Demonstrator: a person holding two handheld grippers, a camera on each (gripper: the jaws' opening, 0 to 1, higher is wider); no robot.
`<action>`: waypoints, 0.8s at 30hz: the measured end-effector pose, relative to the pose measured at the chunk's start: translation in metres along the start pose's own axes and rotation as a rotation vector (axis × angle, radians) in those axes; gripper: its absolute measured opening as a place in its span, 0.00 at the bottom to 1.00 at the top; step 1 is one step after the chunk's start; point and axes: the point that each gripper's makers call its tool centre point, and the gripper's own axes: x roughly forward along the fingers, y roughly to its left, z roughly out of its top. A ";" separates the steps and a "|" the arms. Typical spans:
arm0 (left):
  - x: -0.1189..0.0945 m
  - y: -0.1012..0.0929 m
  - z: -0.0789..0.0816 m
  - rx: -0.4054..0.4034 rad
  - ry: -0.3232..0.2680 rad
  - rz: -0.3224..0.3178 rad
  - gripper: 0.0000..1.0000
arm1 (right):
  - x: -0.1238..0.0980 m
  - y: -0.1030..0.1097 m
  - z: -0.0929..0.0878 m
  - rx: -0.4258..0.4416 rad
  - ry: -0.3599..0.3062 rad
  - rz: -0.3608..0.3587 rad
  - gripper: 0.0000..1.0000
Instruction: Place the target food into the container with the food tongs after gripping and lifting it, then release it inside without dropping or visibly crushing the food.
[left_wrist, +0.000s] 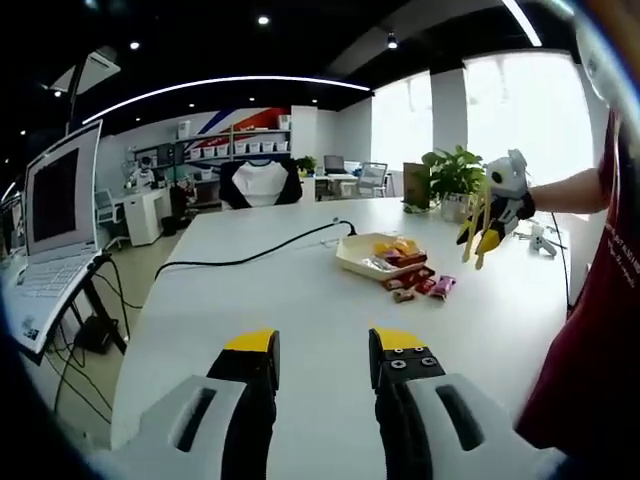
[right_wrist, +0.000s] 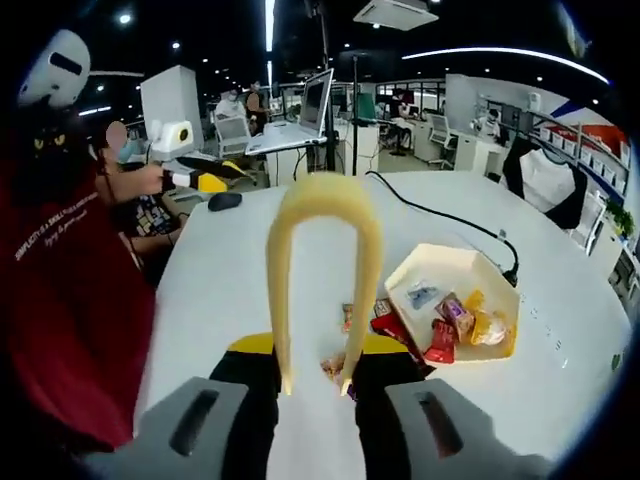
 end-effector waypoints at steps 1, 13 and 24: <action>0.000 0.001 0.001 -0.001 0.001 0.003 0.38 | 0.002 0.000 -0.001 -0.004 0.002 0.010 0.24; 0.003 0.003 -0.002 0.009 0.047 0.038 0.37 | 0.031 -0.010 -0.004 -0.107 -0.003 0.119 0.21; 0.009 -0.001 0.001 -0.018 0.058 0.047 0.37 | 0.038 -0.020 -0.023 -0.172 0.013 0.196 0.23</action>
